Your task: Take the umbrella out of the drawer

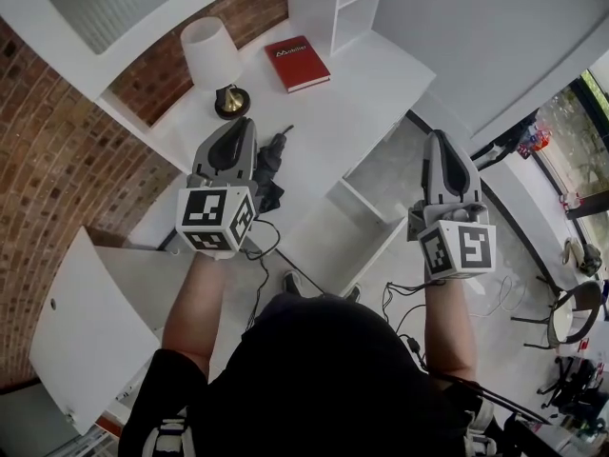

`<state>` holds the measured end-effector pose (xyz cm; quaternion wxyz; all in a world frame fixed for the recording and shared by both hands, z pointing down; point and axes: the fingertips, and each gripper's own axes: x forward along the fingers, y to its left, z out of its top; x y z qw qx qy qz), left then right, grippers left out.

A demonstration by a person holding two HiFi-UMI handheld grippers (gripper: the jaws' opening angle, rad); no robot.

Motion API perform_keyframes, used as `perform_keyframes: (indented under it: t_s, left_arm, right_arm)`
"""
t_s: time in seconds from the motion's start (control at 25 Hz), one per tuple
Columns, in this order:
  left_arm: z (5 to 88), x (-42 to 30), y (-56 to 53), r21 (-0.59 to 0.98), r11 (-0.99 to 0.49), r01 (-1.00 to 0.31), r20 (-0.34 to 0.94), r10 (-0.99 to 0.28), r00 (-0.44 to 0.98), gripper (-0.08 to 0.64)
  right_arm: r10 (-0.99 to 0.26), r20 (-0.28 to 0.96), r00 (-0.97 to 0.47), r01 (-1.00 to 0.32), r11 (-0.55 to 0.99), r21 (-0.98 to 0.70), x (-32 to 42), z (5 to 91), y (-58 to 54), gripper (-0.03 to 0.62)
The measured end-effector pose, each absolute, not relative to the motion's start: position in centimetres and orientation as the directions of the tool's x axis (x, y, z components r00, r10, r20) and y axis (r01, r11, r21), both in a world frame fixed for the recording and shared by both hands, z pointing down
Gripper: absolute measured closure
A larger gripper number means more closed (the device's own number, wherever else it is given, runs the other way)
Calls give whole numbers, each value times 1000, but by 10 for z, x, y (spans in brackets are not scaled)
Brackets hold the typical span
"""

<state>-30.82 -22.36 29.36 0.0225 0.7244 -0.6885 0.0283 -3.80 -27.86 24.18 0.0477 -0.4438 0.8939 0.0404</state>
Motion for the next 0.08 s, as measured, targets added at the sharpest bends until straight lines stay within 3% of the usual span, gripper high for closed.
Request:
perform_keyframes:
  t_s: [0.08]
  left_arm:
    - [298, -310, -227, 1, -56, -998, 79, -995, 56, 534]
  right_arm:
    - [-790, -120, -601, -798, 601, 39, -38, 241, -278, 592]
